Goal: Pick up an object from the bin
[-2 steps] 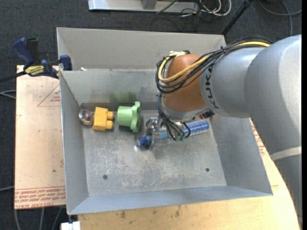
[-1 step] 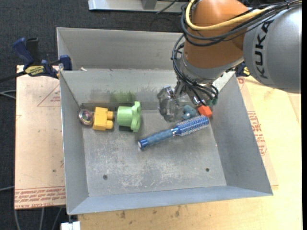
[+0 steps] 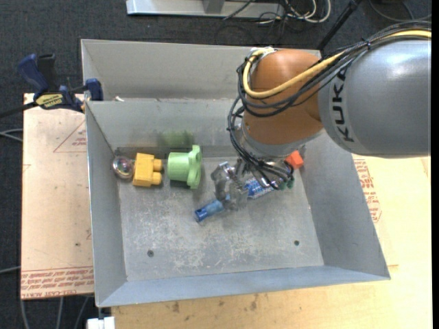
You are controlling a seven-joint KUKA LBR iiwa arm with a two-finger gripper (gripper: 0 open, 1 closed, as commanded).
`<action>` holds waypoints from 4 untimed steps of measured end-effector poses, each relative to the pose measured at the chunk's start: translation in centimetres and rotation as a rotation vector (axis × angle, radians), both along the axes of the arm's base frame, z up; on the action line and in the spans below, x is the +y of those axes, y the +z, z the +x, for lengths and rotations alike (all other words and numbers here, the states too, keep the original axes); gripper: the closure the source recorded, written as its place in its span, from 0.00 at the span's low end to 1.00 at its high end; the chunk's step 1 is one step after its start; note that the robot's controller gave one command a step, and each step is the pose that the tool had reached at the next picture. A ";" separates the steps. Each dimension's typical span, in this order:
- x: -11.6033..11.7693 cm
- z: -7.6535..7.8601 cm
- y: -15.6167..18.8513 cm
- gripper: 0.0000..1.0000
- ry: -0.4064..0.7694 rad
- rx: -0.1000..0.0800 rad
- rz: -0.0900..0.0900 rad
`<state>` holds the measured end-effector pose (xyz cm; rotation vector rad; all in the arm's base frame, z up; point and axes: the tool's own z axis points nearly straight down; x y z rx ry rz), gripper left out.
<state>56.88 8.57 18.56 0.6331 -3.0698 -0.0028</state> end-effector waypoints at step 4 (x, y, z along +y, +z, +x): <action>0.7 -2.2 -11.6 0.00 0.456 -0.008 0.004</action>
Offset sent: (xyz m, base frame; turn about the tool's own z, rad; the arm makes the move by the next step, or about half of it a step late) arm -0.0228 0.0064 -0.1156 -0.4594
